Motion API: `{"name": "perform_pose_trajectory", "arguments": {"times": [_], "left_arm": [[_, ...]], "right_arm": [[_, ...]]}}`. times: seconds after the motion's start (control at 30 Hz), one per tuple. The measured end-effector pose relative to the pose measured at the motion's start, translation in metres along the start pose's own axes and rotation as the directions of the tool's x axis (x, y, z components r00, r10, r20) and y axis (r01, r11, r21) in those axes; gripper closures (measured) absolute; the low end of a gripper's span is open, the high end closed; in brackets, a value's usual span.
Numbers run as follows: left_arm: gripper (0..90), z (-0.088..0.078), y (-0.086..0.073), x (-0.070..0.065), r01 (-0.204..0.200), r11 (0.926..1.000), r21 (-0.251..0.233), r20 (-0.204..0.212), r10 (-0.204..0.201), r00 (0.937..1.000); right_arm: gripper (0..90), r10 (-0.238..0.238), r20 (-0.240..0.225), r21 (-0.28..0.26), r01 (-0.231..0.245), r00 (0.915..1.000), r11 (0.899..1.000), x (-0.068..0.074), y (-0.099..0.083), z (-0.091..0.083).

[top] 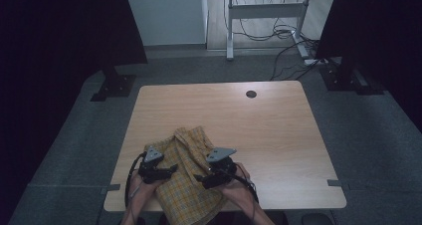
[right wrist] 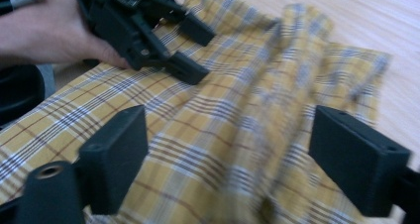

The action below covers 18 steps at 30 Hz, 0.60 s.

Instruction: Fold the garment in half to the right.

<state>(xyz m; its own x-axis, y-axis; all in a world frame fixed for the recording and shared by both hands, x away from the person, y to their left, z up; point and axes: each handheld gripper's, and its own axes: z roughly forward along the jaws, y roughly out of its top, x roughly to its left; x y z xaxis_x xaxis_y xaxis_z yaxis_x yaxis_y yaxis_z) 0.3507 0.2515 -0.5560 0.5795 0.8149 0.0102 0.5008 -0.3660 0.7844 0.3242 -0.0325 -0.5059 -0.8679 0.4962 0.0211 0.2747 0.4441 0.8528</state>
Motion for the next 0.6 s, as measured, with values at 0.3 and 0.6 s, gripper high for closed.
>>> {"name": "perform_pose_trajectory", "arguments": {"times": [0.3, 0.6], "left_arm": [[25.2, 0.000, -0.001, 0.000, 0.004, 1.0000, -0.004, 0.000, -0.004, 1.0000], [24.9, 0.000, -0.002, 0.001, 0.008, 0.9999, -0.008, 0.000, -0.008, 1.0000]], "right_arm": [[7.4, -0.140, 0.107, 0.119, 0.127, 0.9843, 0.985, 0.036, -0.009, 0.031], [12.2, -0.068, 0.253, 0.121, 0.039, 0.9649, 0.992, 0.003, -0.034, 0.024]]}}
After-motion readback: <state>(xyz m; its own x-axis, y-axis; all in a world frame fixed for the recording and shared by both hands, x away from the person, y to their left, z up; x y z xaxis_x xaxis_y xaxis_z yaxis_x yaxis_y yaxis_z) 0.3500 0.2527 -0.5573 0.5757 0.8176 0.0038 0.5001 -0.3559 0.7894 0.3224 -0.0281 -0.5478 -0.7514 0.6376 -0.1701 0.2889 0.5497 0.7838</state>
